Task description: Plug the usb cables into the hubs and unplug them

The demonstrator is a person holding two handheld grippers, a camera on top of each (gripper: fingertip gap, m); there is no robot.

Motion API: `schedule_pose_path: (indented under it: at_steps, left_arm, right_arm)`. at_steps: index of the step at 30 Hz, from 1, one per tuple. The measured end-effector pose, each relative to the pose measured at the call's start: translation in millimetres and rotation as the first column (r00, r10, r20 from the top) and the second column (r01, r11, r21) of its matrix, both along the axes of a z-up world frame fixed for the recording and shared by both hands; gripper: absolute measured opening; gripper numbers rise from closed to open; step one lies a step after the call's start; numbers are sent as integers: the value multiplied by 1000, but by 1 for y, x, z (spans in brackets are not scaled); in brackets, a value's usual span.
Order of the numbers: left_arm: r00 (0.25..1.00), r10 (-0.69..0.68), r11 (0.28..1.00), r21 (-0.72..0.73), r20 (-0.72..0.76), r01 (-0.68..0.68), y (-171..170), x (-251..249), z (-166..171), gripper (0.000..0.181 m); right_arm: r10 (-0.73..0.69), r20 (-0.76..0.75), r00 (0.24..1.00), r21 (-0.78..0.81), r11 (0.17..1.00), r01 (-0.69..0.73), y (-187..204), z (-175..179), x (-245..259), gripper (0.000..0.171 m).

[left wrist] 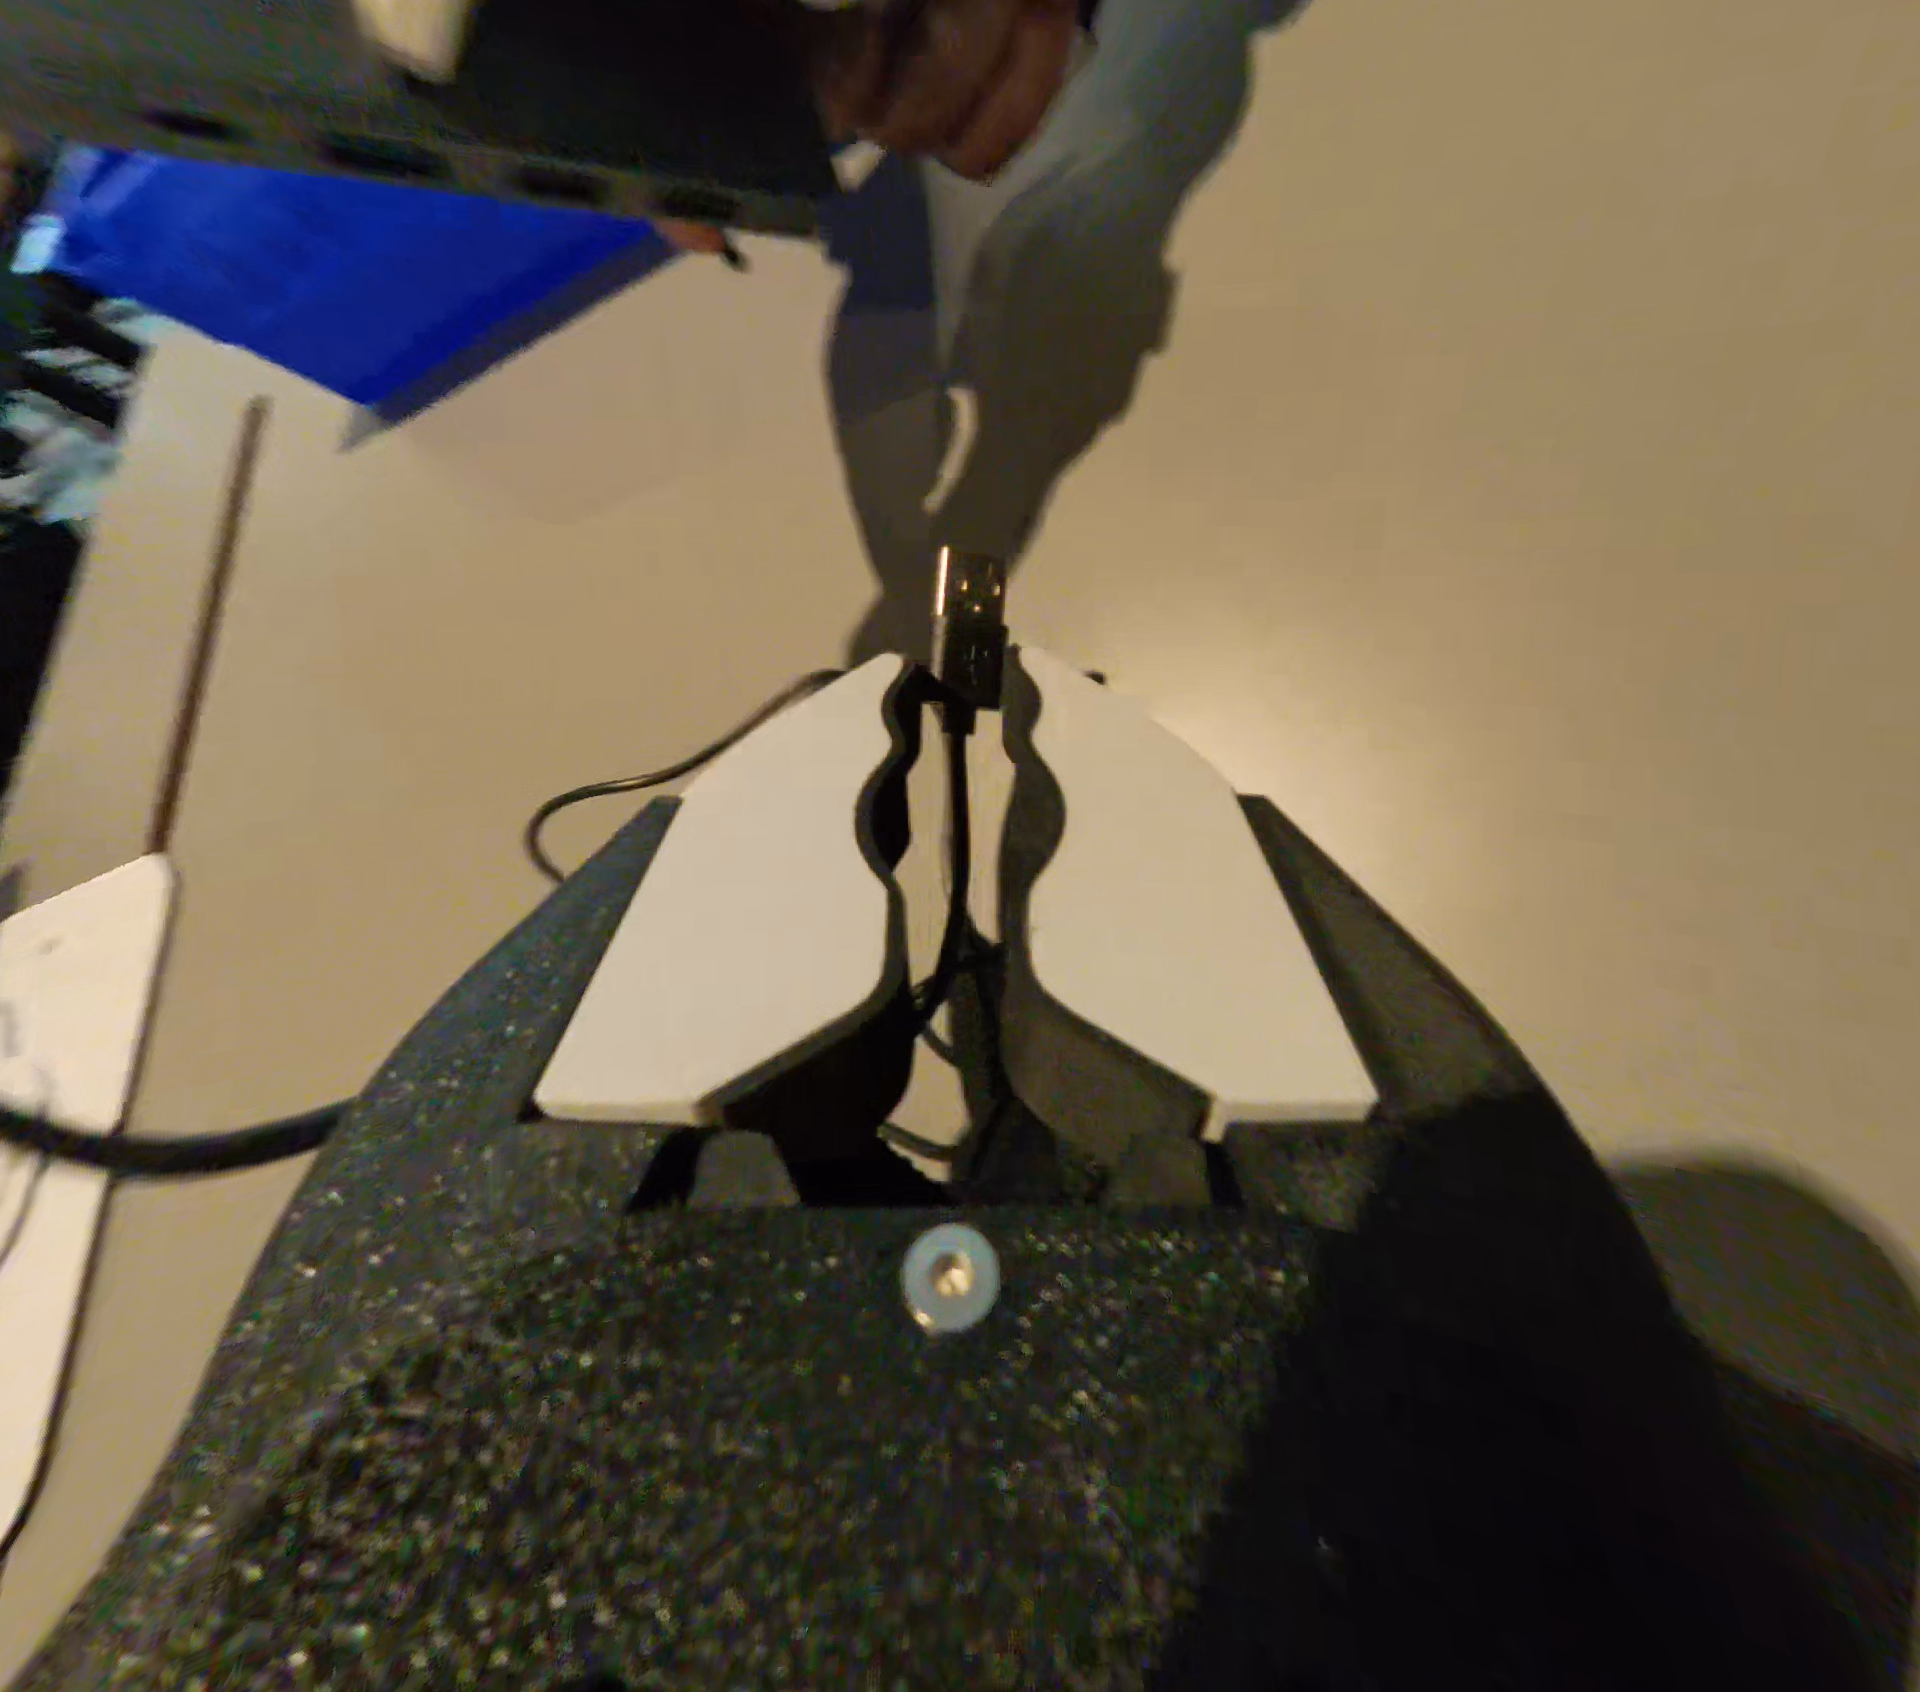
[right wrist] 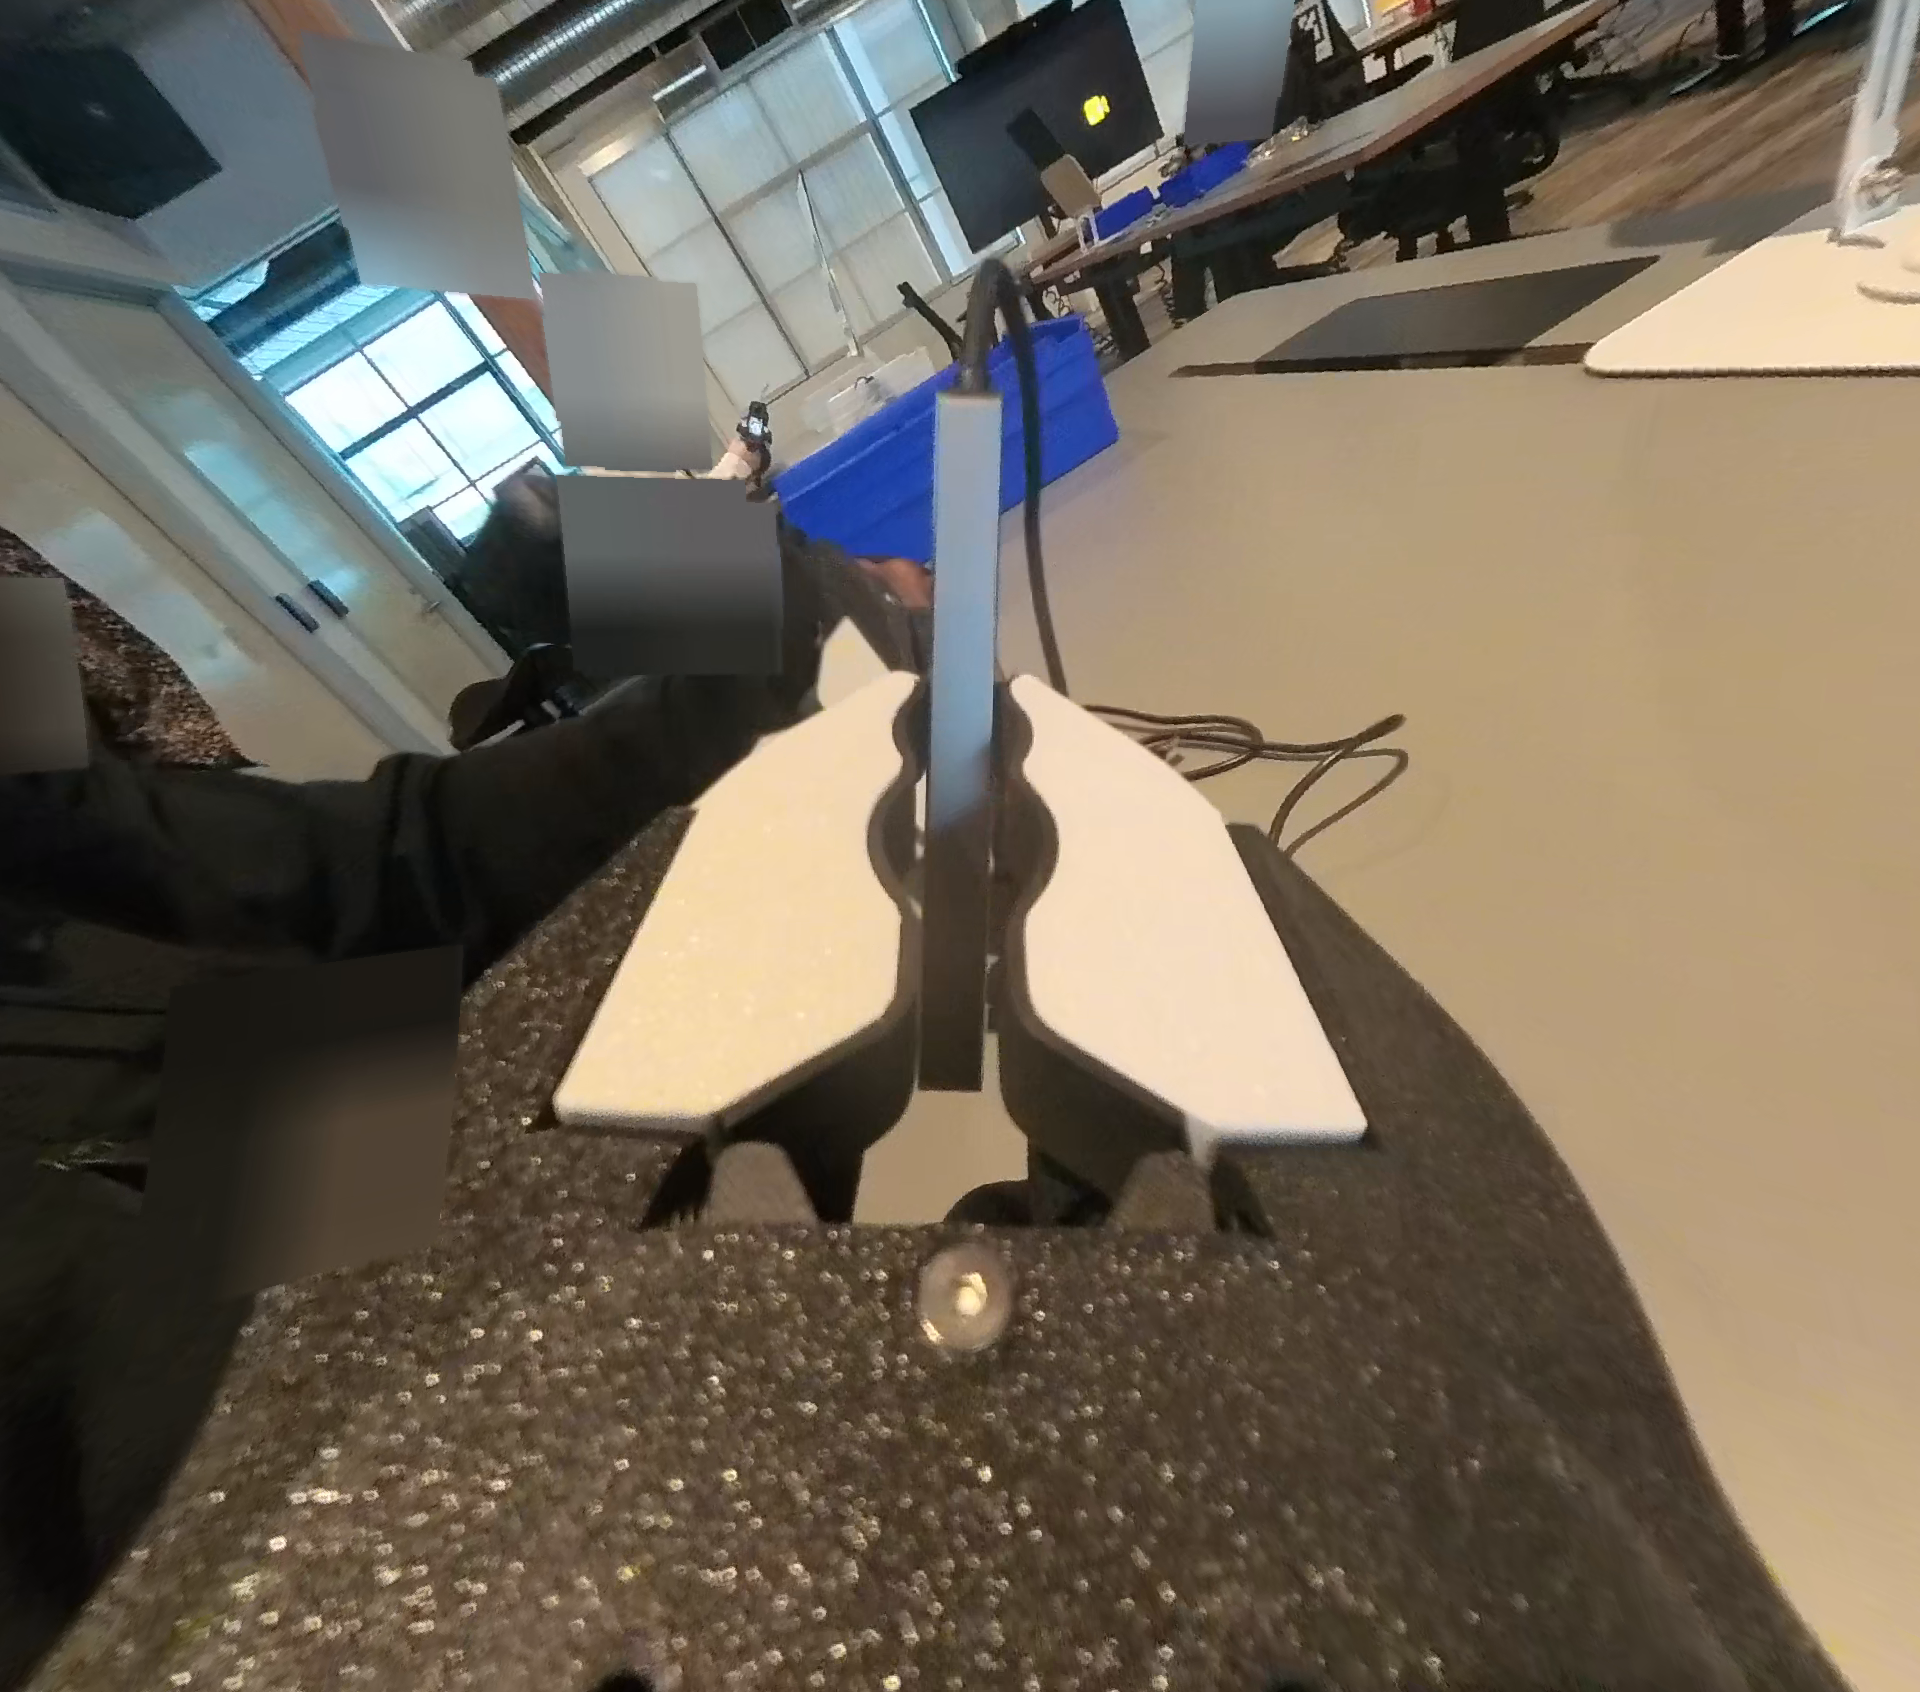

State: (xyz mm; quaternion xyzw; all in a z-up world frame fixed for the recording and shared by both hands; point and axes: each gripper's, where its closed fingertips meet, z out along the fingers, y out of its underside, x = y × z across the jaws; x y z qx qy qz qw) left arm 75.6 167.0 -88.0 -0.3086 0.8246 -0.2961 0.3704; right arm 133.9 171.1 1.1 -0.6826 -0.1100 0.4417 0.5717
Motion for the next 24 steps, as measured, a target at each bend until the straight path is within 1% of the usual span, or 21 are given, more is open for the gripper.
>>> schedule_pose_path:
  at_steps: [2,4,7,10,13,15,18,20,24]
  left_arm:
    - [988,130,992,-11,82,-129,10,5,19,14]
    - [955,254,967,-2,151,-256,18,8,35,14]
    - [907,347,934,4,238,-358,14,12,56,14]
    - [878,374,919,11,300,-395,7,16,69,14]
    - [851,386,893,88,355,-441,6,19,72,14]
    - [842,379,876,145,383,-460,5,20,71,14]
    - [839,391,858,179,378,-481,6,21,66,14]
    - [840,391,858,181,376,-481,5,22,65,14]
    - [847,397,874,135,353,-466,3,23,63,14]
  right_arm:
    - [5,-22,1000,5,1000,-4,-1,1,-2,11]
    - [14,-68,998,19,1000,-13,-1,5,-4,11]
    - [41,-185,982,44,998,-34,-2,12,-3,11]
    - [69,-278,958,55,997,-56,-3,16,0,11]
    - [92,-293,952,61,995,-77,-5,16,-3,11]
    - [83,-268,960,57,996,-70,-3,13,-7,11]
    - [80,-202,976,60,996,-69,-2,9,-15,11]
    - [76,-174,982,65,996,-66,-2,8,-19,11]
    - [70,-145,987,72,996,-60,-2,7,-21,11]
